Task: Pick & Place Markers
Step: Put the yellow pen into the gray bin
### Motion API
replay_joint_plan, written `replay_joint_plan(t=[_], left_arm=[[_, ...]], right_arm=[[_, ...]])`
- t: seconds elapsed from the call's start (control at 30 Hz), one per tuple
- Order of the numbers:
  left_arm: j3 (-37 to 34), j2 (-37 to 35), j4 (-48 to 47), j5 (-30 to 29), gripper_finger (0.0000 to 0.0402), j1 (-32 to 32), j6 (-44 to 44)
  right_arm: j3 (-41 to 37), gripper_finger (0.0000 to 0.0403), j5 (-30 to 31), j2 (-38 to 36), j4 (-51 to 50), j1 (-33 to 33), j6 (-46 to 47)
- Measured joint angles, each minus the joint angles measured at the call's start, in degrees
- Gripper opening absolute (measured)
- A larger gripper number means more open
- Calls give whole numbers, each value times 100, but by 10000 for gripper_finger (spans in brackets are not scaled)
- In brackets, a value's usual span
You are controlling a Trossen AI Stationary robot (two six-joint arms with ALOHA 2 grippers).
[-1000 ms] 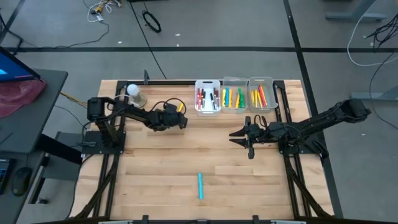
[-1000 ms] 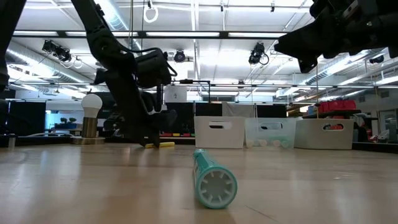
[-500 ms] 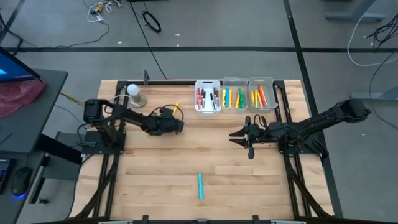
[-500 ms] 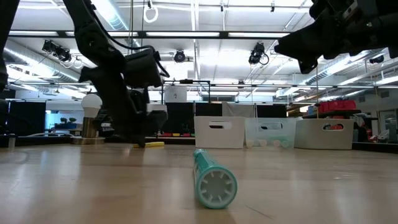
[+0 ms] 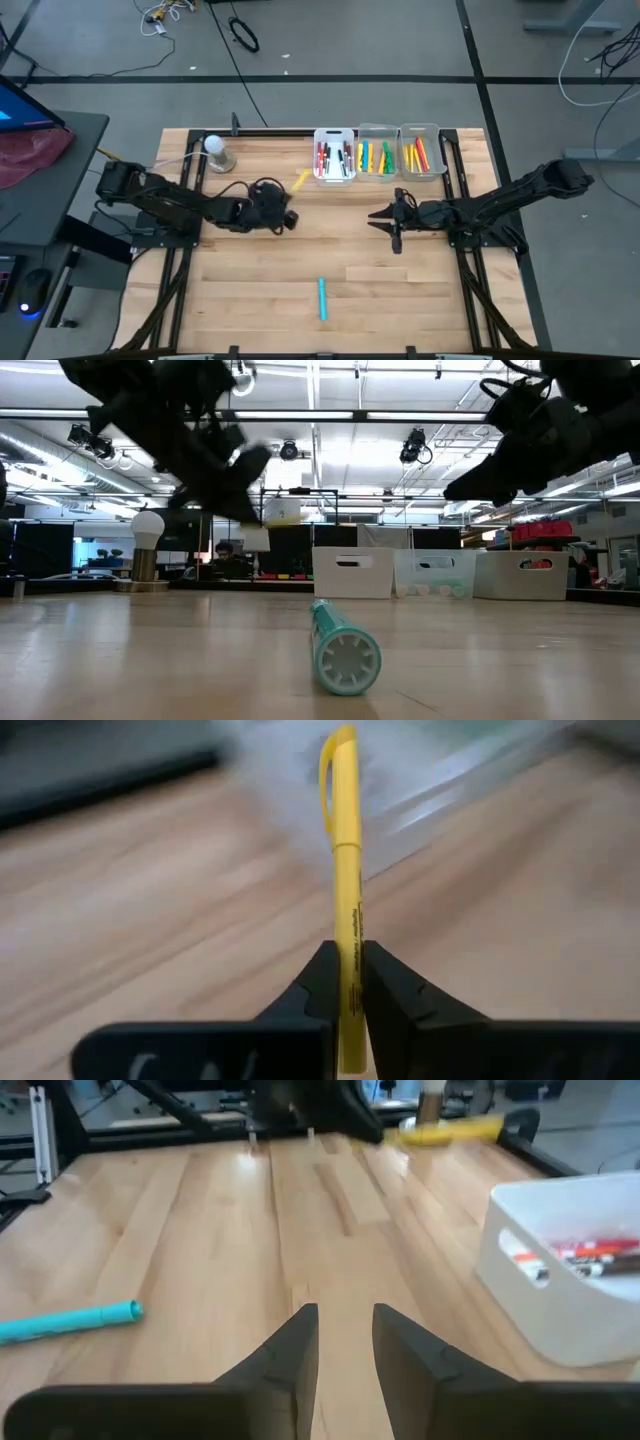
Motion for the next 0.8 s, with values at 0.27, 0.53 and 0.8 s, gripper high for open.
replay_joint_plan(t=[0.27, 0.53, 0.8], left_arm=[[15, 650, 4095, 551, 27, -525, 2422], [597, 1526, 5554, 1606, 27, -503, 3381], [1321, 1748, 5103, 1847, 31, -508, 3945]], right_arm=[[-2, 142, -6, 1035, 1682, -111, 444], [2, 227, -659, 2409, 5049, -111, -291], [17, 215, -695, 2790, 6473, -111, -543]])
